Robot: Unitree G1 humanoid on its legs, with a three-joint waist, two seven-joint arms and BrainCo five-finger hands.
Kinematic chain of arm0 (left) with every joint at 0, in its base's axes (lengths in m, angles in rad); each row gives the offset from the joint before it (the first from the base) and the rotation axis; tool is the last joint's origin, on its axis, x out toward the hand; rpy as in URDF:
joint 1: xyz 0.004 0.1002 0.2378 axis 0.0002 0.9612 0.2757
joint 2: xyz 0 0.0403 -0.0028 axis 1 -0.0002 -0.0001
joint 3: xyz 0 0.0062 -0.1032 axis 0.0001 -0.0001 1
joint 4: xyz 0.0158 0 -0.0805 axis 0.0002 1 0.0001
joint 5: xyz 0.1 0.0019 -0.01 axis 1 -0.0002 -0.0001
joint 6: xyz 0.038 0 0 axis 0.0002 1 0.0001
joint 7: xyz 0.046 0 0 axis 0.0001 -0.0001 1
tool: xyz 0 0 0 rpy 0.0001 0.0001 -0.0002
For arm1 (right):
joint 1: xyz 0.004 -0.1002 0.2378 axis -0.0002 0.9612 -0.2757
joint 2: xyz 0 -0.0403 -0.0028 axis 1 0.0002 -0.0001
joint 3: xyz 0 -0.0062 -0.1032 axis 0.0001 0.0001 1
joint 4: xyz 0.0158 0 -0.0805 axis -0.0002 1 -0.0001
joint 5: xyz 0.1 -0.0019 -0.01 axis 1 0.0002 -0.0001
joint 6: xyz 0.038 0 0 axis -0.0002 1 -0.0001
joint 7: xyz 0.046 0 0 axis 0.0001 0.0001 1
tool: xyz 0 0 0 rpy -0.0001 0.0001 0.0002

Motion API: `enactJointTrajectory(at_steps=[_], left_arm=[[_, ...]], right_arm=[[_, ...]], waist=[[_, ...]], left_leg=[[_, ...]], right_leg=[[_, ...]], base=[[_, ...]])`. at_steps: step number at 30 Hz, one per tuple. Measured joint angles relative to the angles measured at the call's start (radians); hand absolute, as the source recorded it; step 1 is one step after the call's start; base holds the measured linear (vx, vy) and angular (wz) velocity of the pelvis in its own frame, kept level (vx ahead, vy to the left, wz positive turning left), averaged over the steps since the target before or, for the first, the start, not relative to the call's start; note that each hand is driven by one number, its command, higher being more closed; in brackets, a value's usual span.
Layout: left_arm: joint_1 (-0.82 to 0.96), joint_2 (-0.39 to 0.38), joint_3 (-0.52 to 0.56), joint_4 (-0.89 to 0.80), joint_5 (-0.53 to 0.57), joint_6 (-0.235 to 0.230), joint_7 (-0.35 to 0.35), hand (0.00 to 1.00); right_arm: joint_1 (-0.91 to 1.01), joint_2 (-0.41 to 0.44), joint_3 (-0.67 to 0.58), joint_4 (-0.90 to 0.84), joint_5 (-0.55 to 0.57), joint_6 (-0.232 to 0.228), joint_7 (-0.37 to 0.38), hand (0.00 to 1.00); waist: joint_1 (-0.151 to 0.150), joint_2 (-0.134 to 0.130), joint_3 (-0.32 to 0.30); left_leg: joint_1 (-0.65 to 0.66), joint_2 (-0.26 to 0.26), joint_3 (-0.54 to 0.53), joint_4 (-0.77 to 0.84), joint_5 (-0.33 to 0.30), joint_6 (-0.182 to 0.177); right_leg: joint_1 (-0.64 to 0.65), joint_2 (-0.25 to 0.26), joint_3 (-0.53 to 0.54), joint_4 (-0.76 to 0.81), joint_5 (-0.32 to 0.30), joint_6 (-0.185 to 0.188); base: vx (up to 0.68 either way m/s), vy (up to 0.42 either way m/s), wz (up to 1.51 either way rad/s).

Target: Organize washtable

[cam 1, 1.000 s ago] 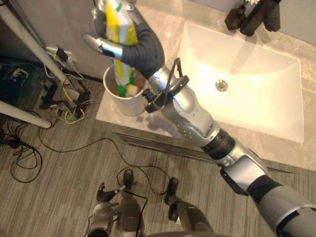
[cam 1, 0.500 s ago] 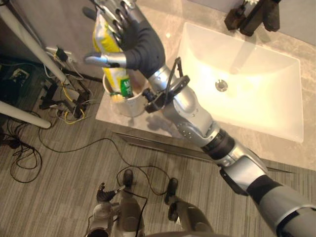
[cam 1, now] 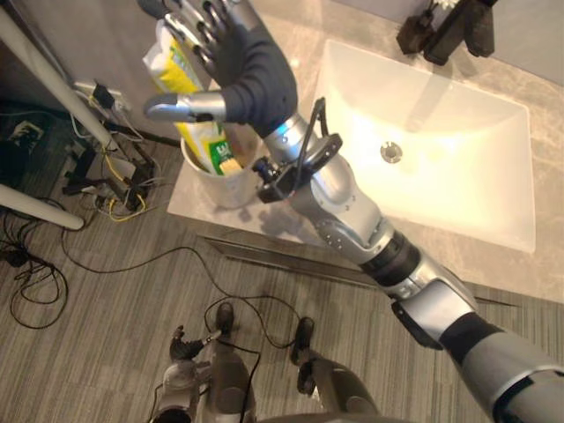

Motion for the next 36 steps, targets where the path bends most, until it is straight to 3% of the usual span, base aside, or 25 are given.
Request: enactJointTrajectory(at_steps=[8, 19, 22, 26, 27, 32, 36], left_arm=[[0.0, 0.003, -0.008, 0.0, 0.007, 0.001, -0.001, 0.0], [0.0, 0.008, -0.018, 0.0, 0.035, 0.001, -0.003, 0.0], [0.001, 0.01, -0.021, 0.0, 0.035, 0.001, -0.004, 0.0], [0.01, 0.009, -0.03, 0.002, 0.034, 0.001, -0.004, 0.0], [0.011, 0.009, -0.037, 0.006, 0.034, 0.001, -0.005, 0.0], [0.009, -0.009, -0.038, 0.008, 0.035, -0.005, -0.007, 0.0], [0.029, -0.002, -0.03, 0.011, 0.054, -0.006, -0.024, 0.0]], right_arm=[[0.0, -0.021, -0.079, -0.03, -0.033, -0.004, -0.029, 0.0], [0.041, -0.136, -0.245, -0.054, -0.1, -0.016, -0.078, 0.0], [0.16, -0.169, -0.351, -0.112, -0.128, -0.022, -0.104, 0.0], [0.326, -0.172, -0.466, -0.152, -0.141, -0.027, -0.125, 0.0], [0.388, -0.175, -0.502, -0.157, -0.147, -0.03, -0.129, 0.0], [0.609, -0.199, -0.69, -0.27, -0.187, -0.041, -0.136, 0.0], [0.788, -0.191, -0.919, -0.341, -0.303, -0.042, -0.197, 0.0]], waist=[[-0.019, -0.002, -0.001], [-0.027, -0.013, -0.011], [-0.038, -0.026, -0.024], [-0.061, -0.023, -0.064], [-0.075, -0.016, -0.086], [-0.081, 0.019, -0.125], [-0.105, 0.039, -0.159]], left_leg=[[0.012, 0.0, 0.016, 0.0, 0.0, 0.0], [0.021, 0.001, 0.044, 0.0, 0.0, 0.0], [0.021, 0.001, 0.059, 0.0, 0.0, 0.0], [0.022, 0.001, 0.075, -0.001, 0.0, 0.0], [0.023, 0.002, 0.081, -0.001, 0.0, 0.001], [0.038, 0.002, 0.091, -0.007, -0.003, 0.002], [0.045, 0.002, 0.093, -0.008, -0.004, 0.002]], right_leg=[[0.0, 0.0, 0.014, 0.006, 0.0, 0.0], [0.0, 0.004, 0.042, -0.013, 0.019, 0.0], [0.004, 0.006, 0.058, -0.038, 0.038, 0.001], [0.005, 0.008, 0.072, -0.06, 0.054, -0.001], [0.009, 0.009, 0.079, -0.073, 0.061, 0.0], [0.023, 0.009, 0.09, -0.085, 0.063, -0.001], [0.034, 0.005, 0.092, -0.101, 0.065, -0.003]], base=[[-0.02, 0.0, -0.06], [-0.03, 0.005, -0.07], [-0.04, 0.015, -0.13], [-0.06, 0.019, -0.13], [-0.03, 0.004, -0.13], [-0.06, 0.017, -0.07], [-0.05, 0.023, -0.02]])
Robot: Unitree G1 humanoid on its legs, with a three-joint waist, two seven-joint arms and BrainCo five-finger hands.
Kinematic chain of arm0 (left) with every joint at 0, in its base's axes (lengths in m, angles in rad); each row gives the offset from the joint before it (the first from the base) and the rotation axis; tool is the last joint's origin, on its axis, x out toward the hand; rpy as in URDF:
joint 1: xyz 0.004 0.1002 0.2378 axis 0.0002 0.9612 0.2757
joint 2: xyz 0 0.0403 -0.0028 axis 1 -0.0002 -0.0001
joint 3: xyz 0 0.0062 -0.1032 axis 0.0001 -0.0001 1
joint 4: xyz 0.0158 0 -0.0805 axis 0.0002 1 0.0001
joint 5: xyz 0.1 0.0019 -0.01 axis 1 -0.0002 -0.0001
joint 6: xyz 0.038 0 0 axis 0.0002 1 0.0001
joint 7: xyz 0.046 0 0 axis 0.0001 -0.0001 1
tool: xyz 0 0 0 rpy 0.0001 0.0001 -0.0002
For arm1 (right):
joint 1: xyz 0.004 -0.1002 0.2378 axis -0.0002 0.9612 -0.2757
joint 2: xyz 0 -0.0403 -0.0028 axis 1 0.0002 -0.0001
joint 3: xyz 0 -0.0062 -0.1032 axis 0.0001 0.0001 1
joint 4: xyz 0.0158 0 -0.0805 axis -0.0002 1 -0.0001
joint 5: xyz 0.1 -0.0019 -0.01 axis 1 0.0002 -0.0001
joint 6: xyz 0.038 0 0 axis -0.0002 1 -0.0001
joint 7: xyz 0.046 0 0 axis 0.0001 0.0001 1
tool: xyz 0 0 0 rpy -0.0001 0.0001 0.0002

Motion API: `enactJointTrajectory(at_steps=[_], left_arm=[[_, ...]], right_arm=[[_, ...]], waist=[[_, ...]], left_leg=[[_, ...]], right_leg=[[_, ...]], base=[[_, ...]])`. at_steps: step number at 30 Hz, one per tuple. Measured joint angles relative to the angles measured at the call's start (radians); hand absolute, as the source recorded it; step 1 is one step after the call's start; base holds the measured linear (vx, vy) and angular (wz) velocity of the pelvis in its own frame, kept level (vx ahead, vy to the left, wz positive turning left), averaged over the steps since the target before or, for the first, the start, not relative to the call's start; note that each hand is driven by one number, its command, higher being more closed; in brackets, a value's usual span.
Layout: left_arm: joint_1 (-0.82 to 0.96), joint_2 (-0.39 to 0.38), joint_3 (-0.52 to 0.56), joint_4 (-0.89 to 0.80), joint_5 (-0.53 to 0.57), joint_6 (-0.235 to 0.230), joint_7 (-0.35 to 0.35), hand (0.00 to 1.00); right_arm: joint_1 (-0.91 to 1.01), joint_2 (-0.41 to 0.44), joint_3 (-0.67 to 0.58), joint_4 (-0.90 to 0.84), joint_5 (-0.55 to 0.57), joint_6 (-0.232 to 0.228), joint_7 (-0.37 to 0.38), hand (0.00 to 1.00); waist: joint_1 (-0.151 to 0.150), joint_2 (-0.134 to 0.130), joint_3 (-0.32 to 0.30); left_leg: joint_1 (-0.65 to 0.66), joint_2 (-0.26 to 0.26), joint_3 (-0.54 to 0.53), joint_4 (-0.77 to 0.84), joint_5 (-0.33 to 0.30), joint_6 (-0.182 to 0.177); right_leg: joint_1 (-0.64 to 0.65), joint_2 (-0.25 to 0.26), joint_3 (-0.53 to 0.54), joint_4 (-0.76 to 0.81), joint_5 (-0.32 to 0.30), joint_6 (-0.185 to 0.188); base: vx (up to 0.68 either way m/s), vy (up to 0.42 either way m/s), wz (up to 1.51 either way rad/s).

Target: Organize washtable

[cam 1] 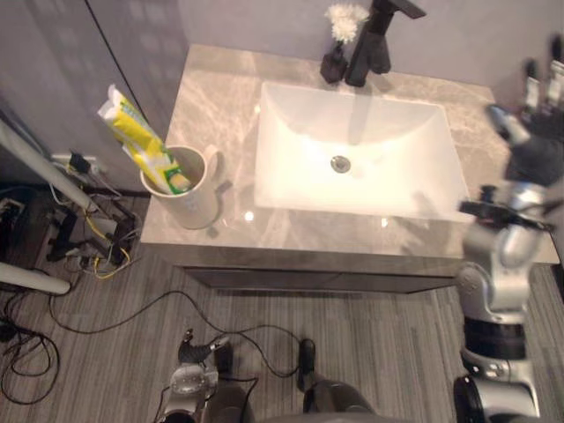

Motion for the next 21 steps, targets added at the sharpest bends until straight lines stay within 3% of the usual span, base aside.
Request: enactJointTrajectory(at_steps=[3, 6, 9, 13, 16, 19, 21], left_arm=[[0.011, -0.006, 0.032, -0.012, 0.023, 0.005, -0.002, 0.0], [0.063, -0.025, 0.019, -0.162, 0.043, 0.003, -0.019, 0.0], [0.11, -0.064, 0.033, -0.165, 0.061, -0.016, -0.024, 0.0], [0.165, -0.128, 0.065, -0.164, 0.068, -0.018, -0.018, 0.0], [0.175, -0.157, 0.053, -0.163, 0.067, -0.018, 0.008, 0.0], [0.173, -0.172, 0.035, -0.163, 0.064, -0.018, 0.018, 0.0], [0.158, -0.174, 0.017, -0.163, 0.051, -0.018, 0.018, 0.0]], right_arm=[[0.091, 0.058, -0.186, -0.028, -0.121, -0.001, -0.077, 0.0], [0.169, 0.12, -0.39, -0.024, -0.17, -0.002, -0.155, 0.0], [0.253, 0.173, -0.473, -0.005, -0.21, 0.001, -0.247, 0.0], [0.357, 0.293, -0.479, 0.024, -0.276, 0.006, -0.348, 0.0], [0.403, 0.387, -0.434, 0.258, -0.191, 0.0, -0.412, 0.0], [0.409, 0.405, -0.362, 0.466, -0.081, 0.002, -0.392, 0.0], [0.402, 0.406, -0.32, 0.613, -0.009, 0.017, -0.336, 0.0]], waist=[[-0.026, 0.004, -0.02], [-0.027, 0.012, -0.027], [-0.029, 0.037, -0.053], [-0.019, 0.069, -0.071], [0.004, 0.07, -0.076], [0.011, 0.079, -0.088], [0.015, 0.089, -0.093]], left_leg=[[0.0, 0.0, 0.004, 0.0, -0.002, 0.0], [-0.002, -0.003, 0.004, 0.0, -0.004, 0.001], [-0.002, -0.01, 0.005, 0.0, -0.007, 0.005], [0.009, -0.014, 0.009, 0.0, -0.009, 0.008], [0.044, -0.009, 0.029, 0.0, -0.024, 0.009], [0.049, -0.01, 0.048, 0.0, -0.032, 0.012], [0.052, -0.015, 0.06, 0.0, -0.033, 0.014]], right_leg=[[0.0, 0.0, 0.006, -0.008, -0.002, 0.002], [0.0, -0.003, 0.005, -0.009, -0.002, 0.003], [0.002, -0.011, -0.007, -0.008, -0.003, 0.005], [0.018, -0.018, -0.021, -0.007, -0.006, 0.01], [0.049, -0.017, -0.016, -0.005, -0.01, 0.007], [0.054, -0.019, -0.006, -0.005, -0.014, 0.004], [0.055, -0.024, -0.006, -0.005, -0.024, -0.002]], base=[[-0.03, 0.018, -0.05], [-0.02, 0.013, -0.01], [0.0, 0.017, 0.04], [0.01, 0.032, 0.1], [-0.04, 0.026, -0.05], [-0.06, 0.026, -0.13], [-0.07, 0.035, -0.12]])
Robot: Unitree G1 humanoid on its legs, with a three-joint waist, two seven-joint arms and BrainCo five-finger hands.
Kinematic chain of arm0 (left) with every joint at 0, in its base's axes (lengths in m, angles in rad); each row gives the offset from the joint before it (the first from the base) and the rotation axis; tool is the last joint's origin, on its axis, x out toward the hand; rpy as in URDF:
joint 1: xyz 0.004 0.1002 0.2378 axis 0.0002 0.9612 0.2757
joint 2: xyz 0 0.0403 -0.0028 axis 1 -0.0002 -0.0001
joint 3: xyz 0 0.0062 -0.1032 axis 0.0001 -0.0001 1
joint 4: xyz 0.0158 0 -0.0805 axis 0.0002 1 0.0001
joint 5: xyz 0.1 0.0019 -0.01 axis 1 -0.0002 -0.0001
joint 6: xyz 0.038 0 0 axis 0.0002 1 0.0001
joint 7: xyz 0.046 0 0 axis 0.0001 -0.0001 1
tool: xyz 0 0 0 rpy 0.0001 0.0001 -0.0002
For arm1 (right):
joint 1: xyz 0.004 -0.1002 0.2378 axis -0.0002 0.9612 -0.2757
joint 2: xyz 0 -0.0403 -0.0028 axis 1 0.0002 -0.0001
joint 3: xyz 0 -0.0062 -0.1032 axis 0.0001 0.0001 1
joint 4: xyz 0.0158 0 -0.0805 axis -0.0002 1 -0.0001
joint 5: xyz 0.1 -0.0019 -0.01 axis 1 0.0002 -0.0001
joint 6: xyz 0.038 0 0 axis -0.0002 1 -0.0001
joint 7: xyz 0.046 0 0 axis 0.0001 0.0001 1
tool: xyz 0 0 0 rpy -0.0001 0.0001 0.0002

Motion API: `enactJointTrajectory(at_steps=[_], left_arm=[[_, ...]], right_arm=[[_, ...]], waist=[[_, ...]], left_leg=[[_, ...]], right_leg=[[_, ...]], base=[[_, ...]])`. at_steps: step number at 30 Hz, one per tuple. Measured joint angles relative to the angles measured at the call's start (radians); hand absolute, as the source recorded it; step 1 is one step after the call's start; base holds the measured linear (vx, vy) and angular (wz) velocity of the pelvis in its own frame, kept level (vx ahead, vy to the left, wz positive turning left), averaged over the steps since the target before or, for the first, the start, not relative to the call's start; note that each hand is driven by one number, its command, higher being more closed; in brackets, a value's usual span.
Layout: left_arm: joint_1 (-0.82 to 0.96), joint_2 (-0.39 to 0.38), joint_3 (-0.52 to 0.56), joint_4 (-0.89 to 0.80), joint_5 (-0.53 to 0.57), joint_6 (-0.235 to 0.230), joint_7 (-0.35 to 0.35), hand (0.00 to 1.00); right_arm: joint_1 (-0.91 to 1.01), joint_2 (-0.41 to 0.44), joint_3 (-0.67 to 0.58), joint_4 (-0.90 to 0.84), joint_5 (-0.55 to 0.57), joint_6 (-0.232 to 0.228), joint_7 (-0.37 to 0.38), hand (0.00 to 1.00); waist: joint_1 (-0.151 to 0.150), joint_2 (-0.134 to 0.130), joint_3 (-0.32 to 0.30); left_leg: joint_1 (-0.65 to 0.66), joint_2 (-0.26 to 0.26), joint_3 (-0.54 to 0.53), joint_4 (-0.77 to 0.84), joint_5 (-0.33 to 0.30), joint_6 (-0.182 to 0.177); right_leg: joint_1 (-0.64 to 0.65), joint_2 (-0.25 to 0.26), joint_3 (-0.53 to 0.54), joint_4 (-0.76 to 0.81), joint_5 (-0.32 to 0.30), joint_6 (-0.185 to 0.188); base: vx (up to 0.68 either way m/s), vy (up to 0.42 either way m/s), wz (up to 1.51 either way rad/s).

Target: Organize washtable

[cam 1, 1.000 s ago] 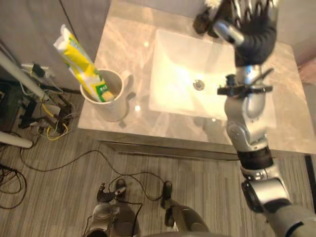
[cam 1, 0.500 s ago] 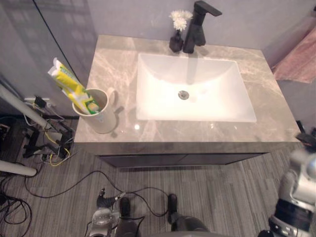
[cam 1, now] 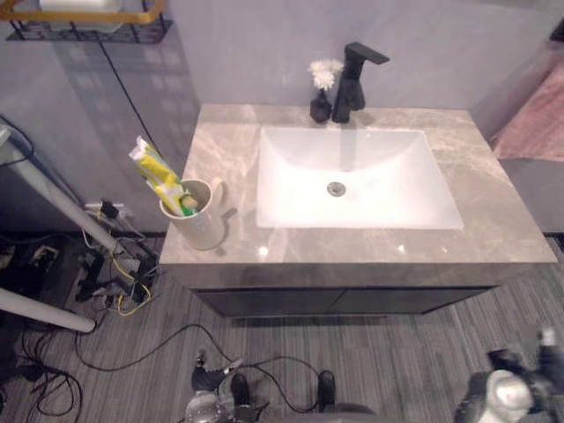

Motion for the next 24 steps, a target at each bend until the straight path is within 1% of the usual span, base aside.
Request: enactJointTrajectory(at_steps=[2, 3, 4, 5, 7, 9, 10, 11, 12, 13, 14, 15, 16, 17, 18, 19, 21, 22, 23, 24], left_arm=[[-0.03, -0.001, 0.014, 0.004, -0.04, -0.002, 0.002, 0.0], [-0.046, 0.0, 0.033, 0.015, -0.122, -0.016, 0.003, 0.0], [-0.057, 0.0, 0.05, 0.029, -0.15, -0.019, 0.003, 0.0], [-0.073, 0.001, 0.083, 0.057, -0.23, -0.021, 0.004, 0.0], [-0.085, 0.0, 0.117, 0.085, -0.316, -0.023, 0.002, 0.0], [-0.088, 0.0, 0.152, 0.093, -0.45, -0.044, 0.0, 0.0], [-0.09, 0.0, 0.163, 0.093, -0.483, -0.048, -0.001, 0.0], [-0.091, 0.003, 0.175, 0.091, -0.55, -0.064, -0.004, 0.0], [-0.09, 0.007, 0.179, 0.09, -0.576, -0.071, -0.006, 0.0], [-0.089, 0.01, 0.198, 0.081, -0.654, -0.094, -0.016, 0.0], [-0.09, 0.011, 0.203, 0.074, -0.674, -0.1, -0.018, 0.0], [-0.088, 0.012, 0.209, 0.049, -0.704, -0.113, -0.019, 0.0], [-0.087, 0.01, 0.209, 0.027, -0.708, -0.117, -0.017, 0.0], [-0.08, 0.007, 0.208, -0.048, -0.708, -0.122, -0.016, 0.0], [-0.067, 0.008, 0.207, -0.141, -0.705, -0.136, 0.0, 0.0], [-0.06, 0.008, 0.207, -0.19, -0.705, -0.145, 0.008, 0.0], [-0.049, 0.011, 0.208, -0.337, -0.705, -0.177, 0.035, 0.0], [-0.046, 0.012, 0.208, -0.418, -0.704, -0.196, 0.05, 0.0], [-0.045, 0.012, 0.208, -0.453, -0.7, -0.206, 0.055, 0.0], [-0.045, 0.013, 0.207, -0.526, -0.694, -0.222, 0.07, 0.0]], right_arm=[[-0.021, 0.002, 0.03, 0.191, 0.053, 0.024, 0.063, 0.0], [-0.052, 0.004, 0.045, 0.34, 0.1, 0.044, 0.133, 0.0], [-0.065, 0.004, 0.051, 0.399, 0.115, 0.052, 0.156, 0.0], [-0.086, 0.002, 0.067, 0.51, 0.158, 0.073, 0.21, 0.0], [-0.101, 0.001, 0.071, 0.606, 0.178, 0.108, 0.268, 0.0], [-0.101, 0.002, 0.07, 0.683, 0.187, 0.144, 0.318, 0.0], [-0.1, 0.002, 0.071, 0.693, 0.186, 0.146, 0.323, 0.0], [-0.101, 0.001, 0.078, 0.702, 0.175, 0.159, 0.343, 0.0], [-0.102, 0.001, 0.09, 0.702, 0.167, 0.162, 0.349, 0.0], [-0.104, -0.004, 0.125, 0.711, 0.124, 0.164, 0.365, 0.0], [-0.107, -0.007, 0.146, 0.714, 0.114, 0.164, 0.368, 0.0], [-0.115, -0.009, 0.181, 0.72, 0.075, 0.167, 0.386, 0.0], [-0.115, -0.012, 0.195, 0.72, 0.05, 0.169, 0.389, 0.0], [-0.121, -0.015, 0.227, 0.72, 0.014, 0.18, 0.395, 0.0], [-0.131, -0.016, 0.252, 0.72, -0.013, 0.182, 0.398, 0.0], [-0.136, -0.018, 0.267, 0.719, -0.019, 0.181, 0.398, 0.0], [-0.142, -0.026, 0.279, 0.716, -0.025, 0.181, 0.397, 0.0], [-0.14, -0.033, 0.29, 0.716, -0.031, 0.181, 0.394, 0.0], [-0.14, -0.036, 0.3, 0.715, -0.031, 0.181, 0.392, 0.0], [-0.136, -0.042, 0.313, 0.714, -0.031, 0.18, 0.386, 0.0]], waist=[[0.021, 0.007, -0.005], [0.023, 0.01, -0.007], [0.025, 0.011, -0.007], [0.027, 0.013, -0.007], [0.027, 0.016, -0.008], [0.037, 0.018, -0.007], [0.04, 0.018, -0.007], [0.042, 0.016, -0.006], [0.044, 0.015, -0.006], [0.044, 0.012, -0.004], [0.044, 0.011, -0.003], [0.043, 0.01, -0.002], [0.043, 0.009, -0.002], [0.044, 0.006, 0.001], [0.045, 0.001, 0.007], [0.045, -0.001, 0.008], [0.046, -0.002, 0.01], [0.047, -0.002, 0.011], [0.047, -0.001, 0.011], [0.046, 0.0, 0.017]], left_leg=[[0.003, -0.003, 0.011, 0.0, 0.0, 0.001], [0.003, -0.006, 0.01, 0.0, 0.0, 0.001], [0.003, -0.008, 0.01, 0.0, -0.001, 0.001], [0.004, -0.012, 0.005, 0.0, -0.002, 0.003], [0.01, -0.02, -0.011, 0.0, -0.004, 0.006], [0.018, -0.033, -0.03, 0.0, -0.005, 0.01], [0.02, -0.036, -0.035, 0.0, -0.006, 0.01], [0.023, -0.042, -0.042, 0.0, -0.008, 0.014], [0.024, -0.044, -0.044, 0.0, -0.007, 0.016], [0.026, -0.05, -0.048, 0.0, -0.007, 0.021], [0.027, -0.052, -0.049, 0.0, -0.007, 0.022], [0.031, -0.055, -0.056, 0.0, -0.009, 0.024], [0.031, -0.057, -0.06, 0.0, -0.01, 0.024], [0.034, -0.059, -0.066, 0.0, -0.012, 0.025], [0.038, -0.059, -0.068, 0.0, -0.015, 0.024], [0.038, -0.058, -0.068, 0.0, -0.016, 0.024], [0.039, -0.059, -0.068, 0.0, -0.018, 0.025], [0.042, -0.06, -0.068, 0.0, -0.02, 0.025], [0.045, -0.06, -0.068, 0.0, -0.02, 0.025], [0.057, -0.061, -0.07, 0.0, -0.022, 0.024]], right_leg=[[0.0, -0.005, -0.002, -0.001, -0.001, -0.002], [0.003, -0.007, -0.005, -0.002, -0.003, -0.006], [0.004, -0.008, -0.007, -0.003, -0.003, -0.006], [0.009, -0.009, -0.014, -0.006, -0.004, -0.005], [0.02, -0.014, -0.027, -0.011, -0.007, -0.001], [0.043, -0.027, -0.048, -0.019, -0.01, 0.004], [0.047, -0.03, -0.052, -0.019, -0.011, 0.005], [0.054, -0.035, -0.058, -0.018, -0.014, 0.009], [0.056, -0.037, -0.059, -0.019, -0.015, 0.01], [0.061, -0.043, -0.062, -0.019, -0.019, 0.015], [0.064, -0.044, -0.064, -0.019, -0.02, 0.016], [0.072, -0.048, -0.072, -0.019, -0.023, 0.022], [0.075, -0.05, -0.077, -0.018, -0.026, 0.025], [0.082, -0.051, -0.082, -0.018, -0.028, 0.026], [0.086, -0.051, -0.083, -0.018, -0.03, 0.027], [0.086, -0.051, -0.083, -0.017, -0.031, 0.026], [0.087, -0.052, -0.083, -0.017, -0.035, 0.022], [0.09, -0.053, -0.084, -0.016, -0.037, 0.023], [0.094, -0.053, -0.086, -0.016, -0.038, 0.023], [0.111, -0.056, -0.093, -0.016, -0.041, 0.028]], base=[[-0.05, 0.031, -0.04], [-0.04, 0.03, 0.05], [-0.03, 0.033, 0.12], [-0.01, 0.017, 0.11], [0.03, 0.031, 0.24], [0.07, 0.06, 0.31], [0.06, 0.059, 0.24], [0.05, 0.045, 0.17], [0.07, 0.057, 0.16], [0.06, 0.041, 0.08], [0.07, 0.041, 0.13], [0.04, 0.023, 0.14], [0.05, 0.027, 0.21], [0.04, 0.023, 0.15], [0.04, 0.019, 0.1], [0.04, 0.013, 0.02], [0.02, 0.005, 0.0], [0.0, 0.0, 0.0], [0.04, 0.01, 0.08], [0.03, 0.011, 0.09]])
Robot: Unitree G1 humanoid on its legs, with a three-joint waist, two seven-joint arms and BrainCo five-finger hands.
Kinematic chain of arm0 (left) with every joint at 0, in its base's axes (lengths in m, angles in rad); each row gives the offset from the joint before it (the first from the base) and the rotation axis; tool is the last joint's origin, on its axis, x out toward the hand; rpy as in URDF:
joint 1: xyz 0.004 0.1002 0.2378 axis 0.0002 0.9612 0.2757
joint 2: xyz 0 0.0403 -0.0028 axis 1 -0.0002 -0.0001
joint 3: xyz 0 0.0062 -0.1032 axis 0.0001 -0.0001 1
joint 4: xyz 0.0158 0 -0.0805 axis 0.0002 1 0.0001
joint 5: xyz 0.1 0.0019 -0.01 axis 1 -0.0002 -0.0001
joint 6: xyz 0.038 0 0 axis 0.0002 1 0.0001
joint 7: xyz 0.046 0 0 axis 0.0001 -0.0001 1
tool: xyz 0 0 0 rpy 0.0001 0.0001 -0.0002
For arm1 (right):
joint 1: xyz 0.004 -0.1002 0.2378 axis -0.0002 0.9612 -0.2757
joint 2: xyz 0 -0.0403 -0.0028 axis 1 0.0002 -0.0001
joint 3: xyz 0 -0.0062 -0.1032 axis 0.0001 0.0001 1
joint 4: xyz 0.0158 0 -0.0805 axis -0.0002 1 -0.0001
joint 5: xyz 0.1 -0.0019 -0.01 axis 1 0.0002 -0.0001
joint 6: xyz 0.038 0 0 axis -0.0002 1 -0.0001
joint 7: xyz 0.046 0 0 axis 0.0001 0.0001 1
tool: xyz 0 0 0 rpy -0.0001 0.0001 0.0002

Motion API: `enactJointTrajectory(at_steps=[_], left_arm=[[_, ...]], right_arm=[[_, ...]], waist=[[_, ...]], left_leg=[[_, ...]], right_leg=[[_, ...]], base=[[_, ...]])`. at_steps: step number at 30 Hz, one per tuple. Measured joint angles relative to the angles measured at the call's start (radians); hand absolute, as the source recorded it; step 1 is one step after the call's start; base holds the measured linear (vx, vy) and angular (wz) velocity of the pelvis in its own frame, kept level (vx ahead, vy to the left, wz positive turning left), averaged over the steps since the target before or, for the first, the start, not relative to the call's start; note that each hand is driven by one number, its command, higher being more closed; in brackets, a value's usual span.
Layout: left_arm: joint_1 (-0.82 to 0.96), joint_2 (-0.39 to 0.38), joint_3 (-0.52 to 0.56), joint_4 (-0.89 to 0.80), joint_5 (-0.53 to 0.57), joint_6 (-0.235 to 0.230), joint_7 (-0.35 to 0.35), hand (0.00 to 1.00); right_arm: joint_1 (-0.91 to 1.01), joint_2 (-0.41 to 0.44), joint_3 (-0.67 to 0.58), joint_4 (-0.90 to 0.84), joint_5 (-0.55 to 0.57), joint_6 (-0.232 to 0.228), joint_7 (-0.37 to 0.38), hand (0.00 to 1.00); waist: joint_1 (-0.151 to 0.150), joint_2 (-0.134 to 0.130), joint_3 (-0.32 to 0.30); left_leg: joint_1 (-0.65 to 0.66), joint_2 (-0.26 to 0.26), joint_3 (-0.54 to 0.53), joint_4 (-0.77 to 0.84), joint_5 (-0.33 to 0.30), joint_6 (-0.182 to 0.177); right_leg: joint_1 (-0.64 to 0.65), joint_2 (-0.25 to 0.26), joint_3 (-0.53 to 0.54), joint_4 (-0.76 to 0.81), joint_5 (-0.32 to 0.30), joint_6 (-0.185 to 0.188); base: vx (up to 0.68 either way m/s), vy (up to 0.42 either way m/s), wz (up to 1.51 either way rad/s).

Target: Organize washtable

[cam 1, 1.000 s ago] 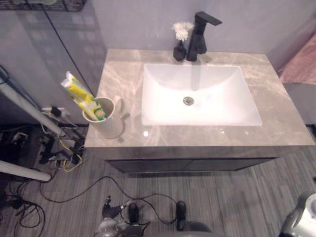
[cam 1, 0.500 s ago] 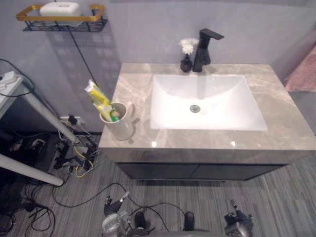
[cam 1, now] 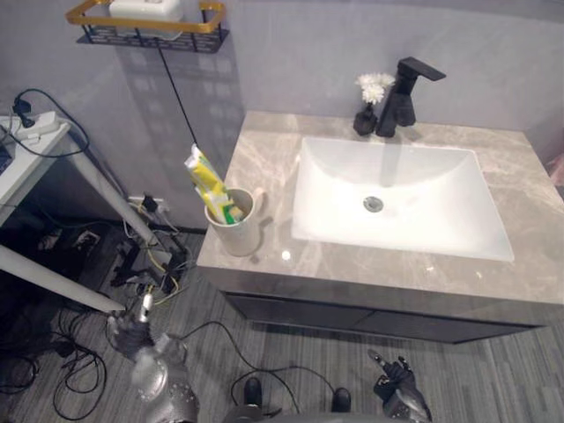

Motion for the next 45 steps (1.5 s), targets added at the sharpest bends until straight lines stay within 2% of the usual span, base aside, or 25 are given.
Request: enactJointTrajectory(at_steps=[7, 8, 14, 18, 22, 28, 31, 35, 36, 42, 45], left_arm=[[0.006, -0.016, -0.001, -0.283, 0.058, -0.038, 0.043, 0.0], [0.006, -0.023, -0.002, -0.312, 0.072, -0.039, 0.043, 1.0], [0.02, -0.024, -0.023, -0.416, 0.118, -0.055, 0.042, 1.0], [0.025, -0.022, -0.045, -0.464, 0.122, -0.058, 0.04, 1.0], [0.035, -0.021, -0.048, -0.485, 0.122, -0.066, 0.039, 1.0], [0.067, -0.016, -0.11, -0.55, 0.144, -0.067, -0.004, 1.0], [0.07, -0.013, -0.163, -0.554, 0.145, -0.067, -0.024, 1.0], [0.102, -0.007, -0.289, -0.594, 0.145, -0.066, -0.065, 1.0], [0.108, -0.006, -0.39, -0.598, 0.142, -0.054, -0.122, 1.0], [0.114, -0.006, -0.415, -0.598, 0.141, -0.053, -0.137, 1.0], [0.126, 0.001, -0.473, -0.593, 0.142, -0.037, -0.176, 1.0]], right_arm=[[0.032, -0.015, 0.042, 0.001, -0.006, 0.0, 0.002, 0.0], [0.035, -0.015, 0.043, 0.001, -0.012, 0.0, 0.003, 0.0], [0.039, -0.013, 0.082, -0.002, -0.035, 0.0, 0.023, 0.0], [0.047, -0.016, 0.082, -0.003, -0.04, -0.001, 0.023, 0.0], [0.047, -0.016, 0.081, -0.003, -0.041, -0.001, 0.023, 0.0], [0.054, -0.018, 0.08, 0.004, -0.041, -0.001, 0.023, 0.0], [0.055, -0.018, 0.081, 0.008, -0.041, -0.001, 0.025, 0.0], [0.054, -0.019, 0.083, 0.027, -0.041, -0.001, 0.041, 0.0], [0.052, -0.025, 0.111, 0.061, -0.04, -0.002, 0.042, 0.0], [0.037, -0.035, 0.112, 0.095, -0.04, -0.002, 0.042, 0.0], [0.034, -0.038, 0.112, 0.106, -0.04, -0.002, 0.042, 0.0]], waist=[[0.003, -0.002, 0.0], [0.003, -0.003, 0.0], [0.004, -0.007, -0.002], [0.026, -0.007, -0.003], [0.026, -0.01, -0.005], [0.027, -0.018, -0.014], [0.026, -0.018, -0.014], [0.025, -0.018, -0.014], [0.023, -0.018, -0.015], [0.023, -0.018, -0.015], [0.022, -0.02, -0.015]], left_leg=[[-0.005, 0.005, -0.001, 0.0, -0.011, -0.004], [-0.006, 0.005, 0.0, 0.0, -0.012, -0.004], [-0.002, 0.008, 0.026, 0.001, -0.012, -0.004], [-0.001, 0.009, 0.028, 0.0, -0.012, -0.004], [0.0, 0.009, 0.028, 0.0, -0.012, -0.003], [-0.001, 0.008, 0.025, 0.0, -0.011, -0.003], [-0.001, 0.007, 0.024, 0.0, -0.011, -0.003], [-0.003, 0.007, 0.022, 0.0, -0.011, -0.003], [-0.005, 0.007, 0.022, 0.001, -0.01, -0.003], [-0.011, 0.007, 0.021, 0.001, -0.008, -0.003], [-0.009, 0.007, 0.021, 0.001, -0.007, -0.002]], right_leg=[[0.005, -0.003, -0.012, 0.005, -0.007, 0.012], [0.005, -0.003, -0.013, 0.005, -0.007, 0.012], [0.006, -0.002, -0.014, 0.016, -0.009, 0.016], [0.008, -0.002, -0.014, 0.016, -0.009, 0.016], [0.009, -0.002, -0.014, 0.016, -0.01, 0.016], [0.009, -0.002, -0.015, 0.016, -0.01, 0.016], [0.009, -0.002, -0.014, 0.016, -0.01, 0.016], [0.008, 0.001, -0.014, 0.016, -0.01, 0.016], [0.004, 0.005, -0.011, 0.016, -0.01, 0.016], [-0.007, 0.006, -0.001, 0.024, -0.011, 0.016], [-0.011, 0.006, 0.012, 0.032, -0.011, 0.016]], base=[[0.0, 0.007, 0.03], [0.04, 0.008, 0.04], [0.01, 0.004, 0.02], [0.0, 0.0, 0.0], [0.0, 0.0, 0.0], [0.0, 0.0, 0.0], [0.0, 0.0, 0.0], [0.0, 0.0, 0.0], [0.0, 0.0, 0.0], [0.0, 0.0, 0.0], [0.0, 0.004, -0.01]])
